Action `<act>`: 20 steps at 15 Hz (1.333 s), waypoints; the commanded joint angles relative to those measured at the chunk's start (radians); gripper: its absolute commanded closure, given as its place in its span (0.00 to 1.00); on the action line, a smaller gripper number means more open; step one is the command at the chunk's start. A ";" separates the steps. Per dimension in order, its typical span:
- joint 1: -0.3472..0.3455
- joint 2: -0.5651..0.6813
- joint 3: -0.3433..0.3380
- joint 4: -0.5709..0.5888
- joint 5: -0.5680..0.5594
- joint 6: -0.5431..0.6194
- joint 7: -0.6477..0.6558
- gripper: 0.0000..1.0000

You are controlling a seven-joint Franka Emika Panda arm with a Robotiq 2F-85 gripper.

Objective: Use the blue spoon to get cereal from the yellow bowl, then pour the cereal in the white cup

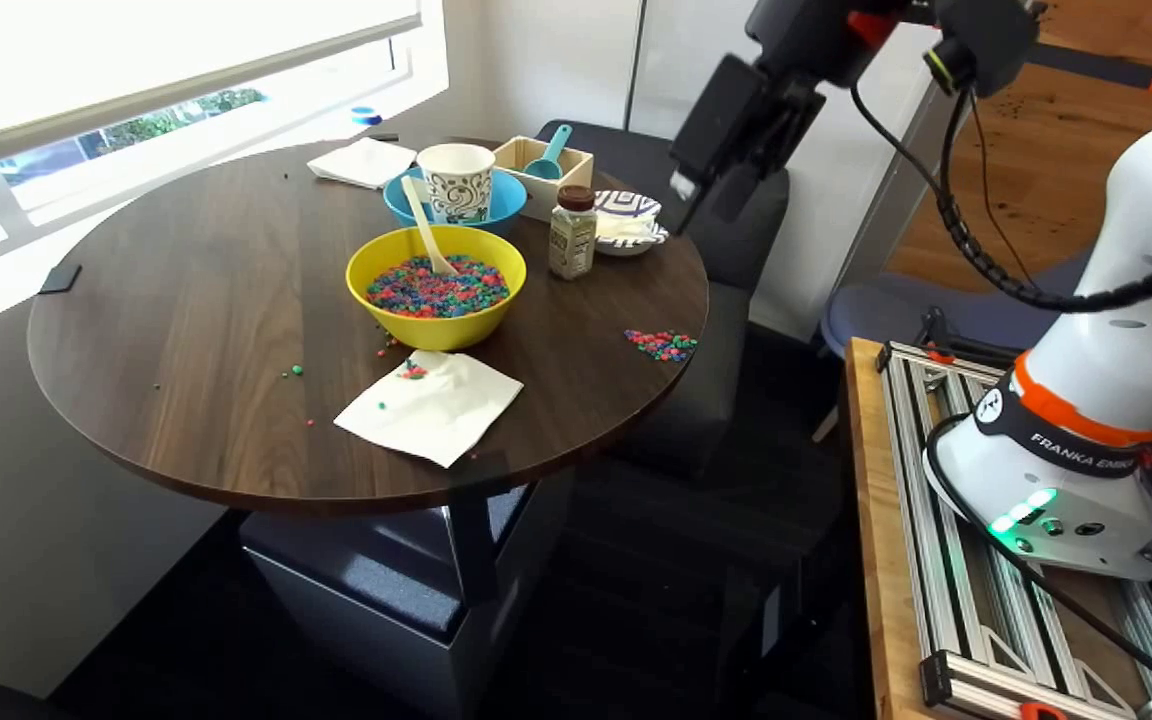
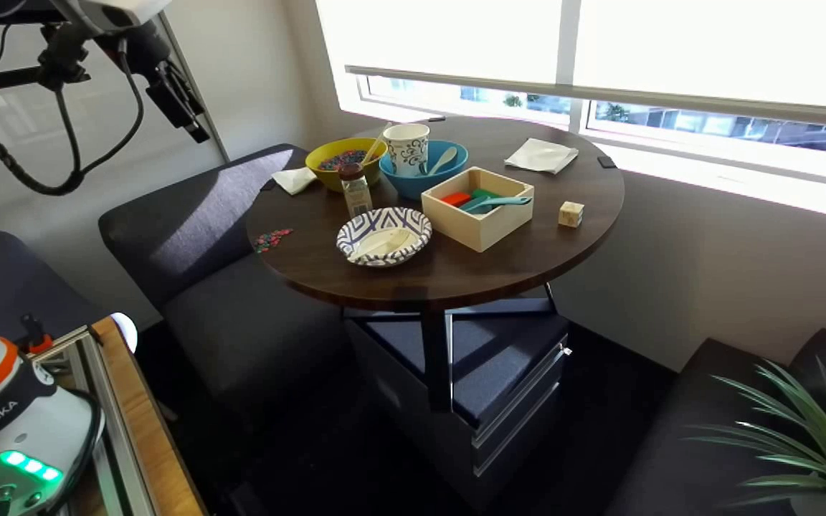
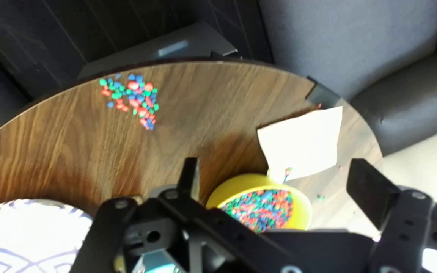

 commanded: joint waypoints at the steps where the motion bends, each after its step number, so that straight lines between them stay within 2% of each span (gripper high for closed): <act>1: -0.111 -0.057 -0.074 0.014 -0.044 0.033 0.009 0.00; 6: -0.270 -0.008 -0.231 0.093 -0.102 0.032 -0.065 0.00; 10: -0.333 0.080 -0.320 0.181 -0.084 0.016 -0.071 0.00; 12: -0.343 0.116 -0.337 0.215 -0.075 0.017 -0.058 0.00; 13: -0.340 0.058 -0.325 0.166 -0.087 0.028 -0.070 0.00; 20: -0.344 0.114 -0.338 0.211 -0.086 0.027 -0.068 0.00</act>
